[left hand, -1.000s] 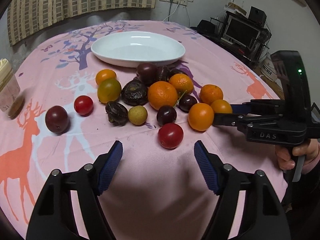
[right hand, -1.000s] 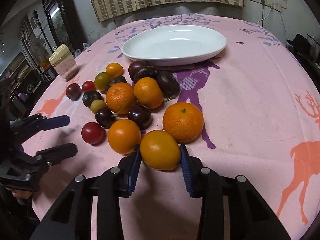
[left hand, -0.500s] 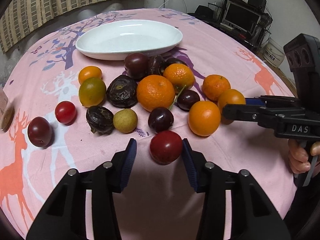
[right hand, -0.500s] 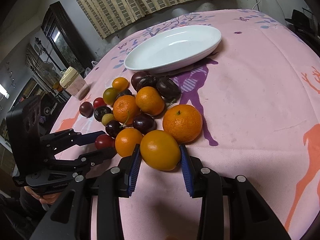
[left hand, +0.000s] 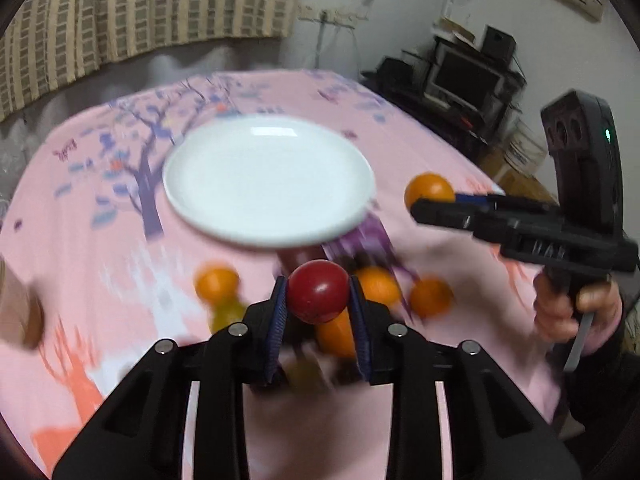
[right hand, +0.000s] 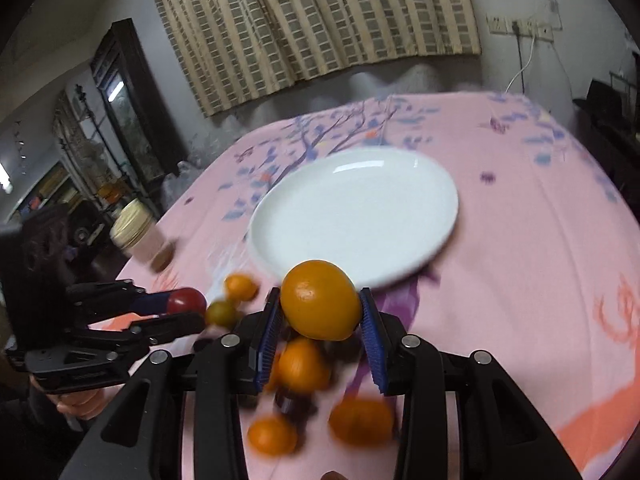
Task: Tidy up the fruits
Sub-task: 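Carry both fruits over the white oval plate and open both tools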
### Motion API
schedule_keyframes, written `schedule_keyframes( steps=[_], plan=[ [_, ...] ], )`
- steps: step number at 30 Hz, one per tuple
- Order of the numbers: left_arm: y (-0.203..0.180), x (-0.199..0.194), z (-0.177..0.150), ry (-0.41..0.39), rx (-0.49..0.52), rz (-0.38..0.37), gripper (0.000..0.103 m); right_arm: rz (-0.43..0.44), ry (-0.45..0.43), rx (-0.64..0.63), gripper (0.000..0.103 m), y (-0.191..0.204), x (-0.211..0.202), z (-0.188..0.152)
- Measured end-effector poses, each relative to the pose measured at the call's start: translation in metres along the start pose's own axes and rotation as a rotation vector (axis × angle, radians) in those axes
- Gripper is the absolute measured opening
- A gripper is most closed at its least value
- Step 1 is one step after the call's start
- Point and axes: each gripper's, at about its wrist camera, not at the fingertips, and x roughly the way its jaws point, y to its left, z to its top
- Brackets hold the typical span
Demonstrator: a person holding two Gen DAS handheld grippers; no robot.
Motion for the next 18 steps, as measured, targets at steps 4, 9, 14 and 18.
schedule_keyframes(
  steps=[4, 9, 14, 18],
  plan=[
    [0.038, 0.059, 0.059, 0.062, -0.127, -0.005, 0.03, -0.108, 0.071, -0.027, 0.039, -0.003, 0.062, 0.038],
    [0.061, 0.115, 0.088, 0.183, -0.182, 0.083, 0.029, -0.19, 0.203, -0.017, 0.039, -0.01, 0.119, 0.051],
    [0.061, 0.134, 0.085, 0.23, -0.147, 0.126, 0.032, -0.189, 0.255, -0.033, 0.039, -0.005, 0.136, 0.045],
    [0.068, 0.126, 0.083, 0.213, -0.164, 0.156, 0.06, -0.183, 0.232, -0.031, 0.042, -0.006, 0.121, 0.043]
  ],
)
